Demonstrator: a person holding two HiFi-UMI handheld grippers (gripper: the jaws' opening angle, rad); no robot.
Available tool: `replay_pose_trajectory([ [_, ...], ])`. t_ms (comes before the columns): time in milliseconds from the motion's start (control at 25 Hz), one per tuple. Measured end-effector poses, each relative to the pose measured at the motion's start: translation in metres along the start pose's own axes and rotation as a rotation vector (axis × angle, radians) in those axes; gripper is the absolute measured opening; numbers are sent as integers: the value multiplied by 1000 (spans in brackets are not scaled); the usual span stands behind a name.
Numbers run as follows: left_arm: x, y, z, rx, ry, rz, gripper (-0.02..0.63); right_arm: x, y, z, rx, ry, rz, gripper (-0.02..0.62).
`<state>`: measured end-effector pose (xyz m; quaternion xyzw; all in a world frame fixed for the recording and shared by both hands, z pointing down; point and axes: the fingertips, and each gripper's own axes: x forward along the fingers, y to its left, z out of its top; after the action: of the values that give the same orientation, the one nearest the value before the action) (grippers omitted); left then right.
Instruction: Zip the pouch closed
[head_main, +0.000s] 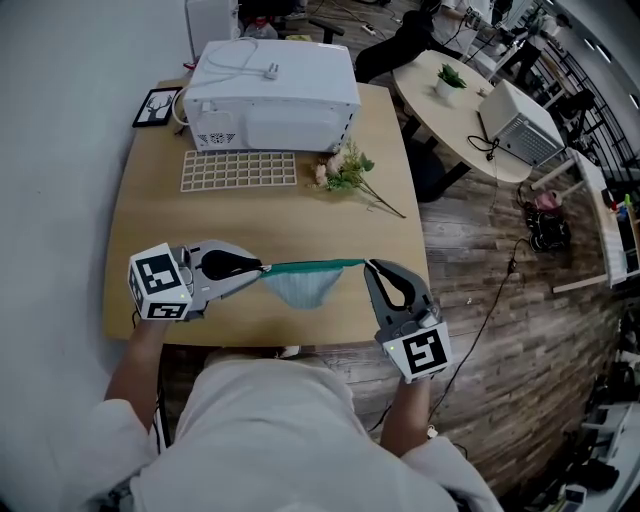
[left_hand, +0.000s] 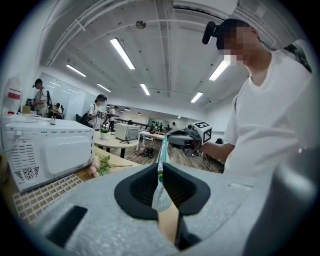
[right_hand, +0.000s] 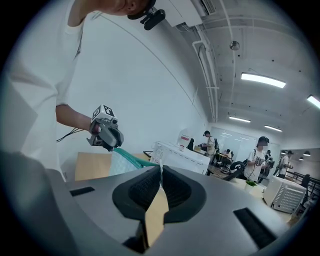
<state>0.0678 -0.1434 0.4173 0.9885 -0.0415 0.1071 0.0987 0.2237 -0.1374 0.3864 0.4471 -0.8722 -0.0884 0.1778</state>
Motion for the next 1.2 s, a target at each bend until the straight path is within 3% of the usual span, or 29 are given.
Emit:
replay_pose_trajectory([
  [920,-27,15,-32,-66,0,52,41,24,31,9,61,22,62,20],
  [1200,-35,18,-41,-74,12,64,41,37,56,35,113,-36,87,18],
])
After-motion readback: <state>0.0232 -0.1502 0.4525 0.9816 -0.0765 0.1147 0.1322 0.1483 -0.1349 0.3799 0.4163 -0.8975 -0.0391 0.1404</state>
